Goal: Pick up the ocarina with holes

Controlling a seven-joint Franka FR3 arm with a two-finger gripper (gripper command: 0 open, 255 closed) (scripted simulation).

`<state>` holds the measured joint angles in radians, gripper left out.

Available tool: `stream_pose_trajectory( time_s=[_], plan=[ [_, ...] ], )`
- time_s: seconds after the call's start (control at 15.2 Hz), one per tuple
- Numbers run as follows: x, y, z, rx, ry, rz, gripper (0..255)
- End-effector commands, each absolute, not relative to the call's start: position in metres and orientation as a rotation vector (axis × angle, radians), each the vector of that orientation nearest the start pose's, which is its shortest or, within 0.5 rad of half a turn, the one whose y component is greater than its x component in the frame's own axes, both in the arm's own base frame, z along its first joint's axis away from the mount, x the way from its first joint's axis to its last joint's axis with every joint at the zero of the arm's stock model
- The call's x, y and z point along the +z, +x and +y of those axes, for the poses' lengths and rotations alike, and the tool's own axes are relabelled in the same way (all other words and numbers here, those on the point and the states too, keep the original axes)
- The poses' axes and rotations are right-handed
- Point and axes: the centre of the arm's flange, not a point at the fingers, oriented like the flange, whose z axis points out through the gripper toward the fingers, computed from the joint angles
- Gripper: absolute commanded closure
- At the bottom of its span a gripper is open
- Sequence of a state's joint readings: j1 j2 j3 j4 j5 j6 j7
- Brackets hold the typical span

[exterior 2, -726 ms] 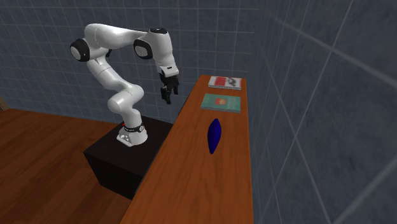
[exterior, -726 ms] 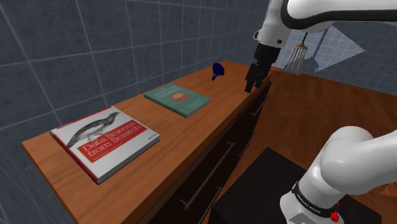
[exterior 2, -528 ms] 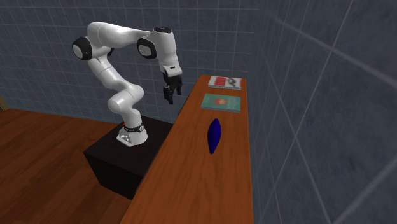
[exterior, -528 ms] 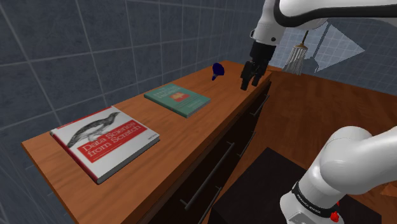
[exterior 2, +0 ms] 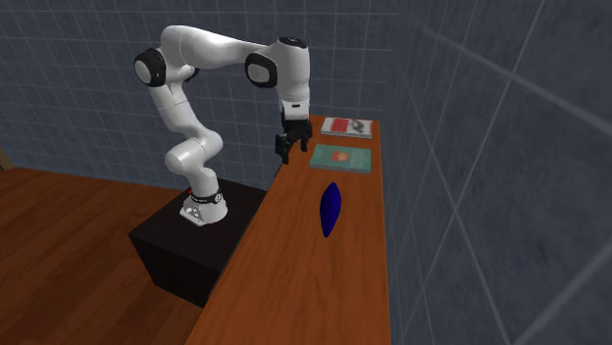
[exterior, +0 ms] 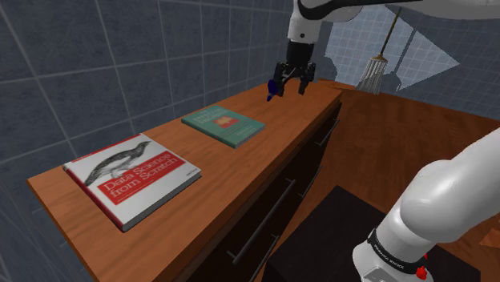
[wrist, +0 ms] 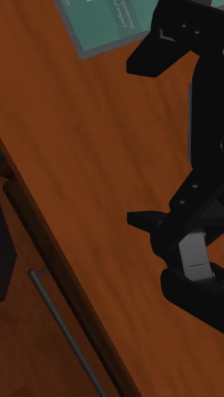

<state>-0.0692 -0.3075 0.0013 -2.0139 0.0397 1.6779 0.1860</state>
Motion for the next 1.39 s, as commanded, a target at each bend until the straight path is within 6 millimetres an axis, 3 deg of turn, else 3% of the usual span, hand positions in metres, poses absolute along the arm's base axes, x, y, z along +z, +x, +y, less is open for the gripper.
stream_pose_trajectory(
  time_s=[0.0,0.4,0.86,1.32],
  plan=[
    [0.582,0.485,-0.038,0.077,-3.074,0.528,0],
    [0.586,0.564,-0.073,0.162,-3.033,0.890,0],
    [0.586,0.642,-0.133,0.261,-2.929,1.304,0],
    [0.550,0.642,-0.133,0.261,-2.929,1.304,0]
  ],
)
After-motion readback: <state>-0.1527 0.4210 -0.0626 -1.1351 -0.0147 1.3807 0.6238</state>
